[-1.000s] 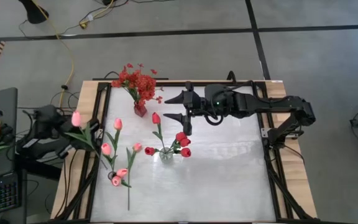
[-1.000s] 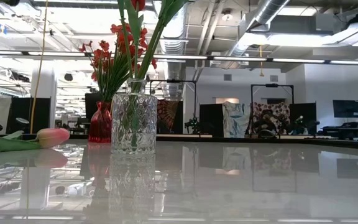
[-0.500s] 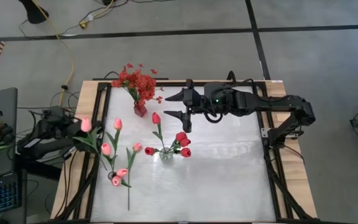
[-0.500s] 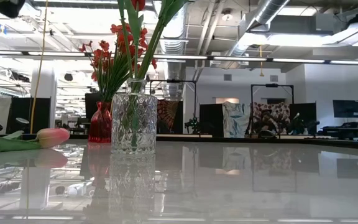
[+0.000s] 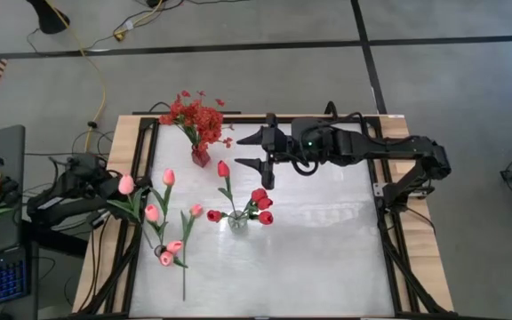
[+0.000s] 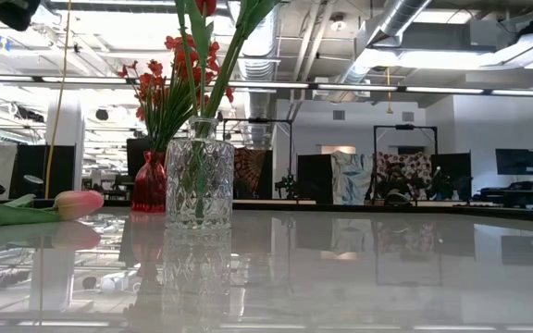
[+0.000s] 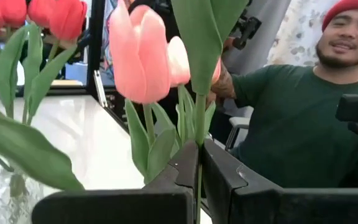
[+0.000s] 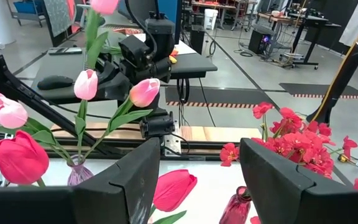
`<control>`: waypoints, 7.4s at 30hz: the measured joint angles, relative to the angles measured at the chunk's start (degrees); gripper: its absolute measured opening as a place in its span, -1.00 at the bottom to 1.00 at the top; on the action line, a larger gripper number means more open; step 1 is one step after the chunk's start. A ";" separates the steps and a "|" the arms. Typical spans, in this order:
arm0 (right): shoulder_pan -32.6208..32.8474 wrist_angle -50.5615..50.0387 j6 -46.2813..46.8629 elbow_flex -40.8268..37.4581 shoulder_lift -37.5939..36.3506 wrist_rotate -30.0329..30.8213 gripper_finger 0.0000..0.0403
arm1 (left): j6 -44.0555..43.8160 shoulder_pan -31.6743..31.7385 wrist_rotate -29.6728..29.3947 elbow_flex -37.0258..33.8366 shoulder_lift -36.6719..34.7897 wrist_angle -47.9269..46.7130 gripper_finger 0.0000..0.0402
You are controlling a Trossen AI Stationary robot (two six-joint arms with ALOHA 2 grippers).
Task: Sort flowers into vase by color
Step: Put the pink flower into the purple vase
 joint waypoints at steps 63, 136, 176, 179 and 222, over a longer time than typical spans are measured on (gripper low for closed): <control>-0.74 -0.83 -0.41 0.00 0.00 -0.15 0.23 | -1.03 -19.31 -11.59 -8.37 0.15 9.35 -1.00; 12.74 2.17 -10.47 40.63 35.87 -14.40 0.41 | -1.18 -20.16 -12.56 -8.31 0.13 9.33 -0.97; 12.39 1.46 -10.51 40.63 35.82 -14.43 0.41 | -5.73 -20.16 -10.10 -5.14 0.15 -0.99 -0.58; 12.37 1.34 -10.51 40.63 35.82 -14.43 0.41 | -5.77 -20.14 -10.09 -5.14 0.15 -0.83 -0.60; 11.61 -0.70 -10.08 40.65 35.80 -14.45 0.41 | 0.72 -20.16 -13.55 -2.73 0.17 -3.46 -1.00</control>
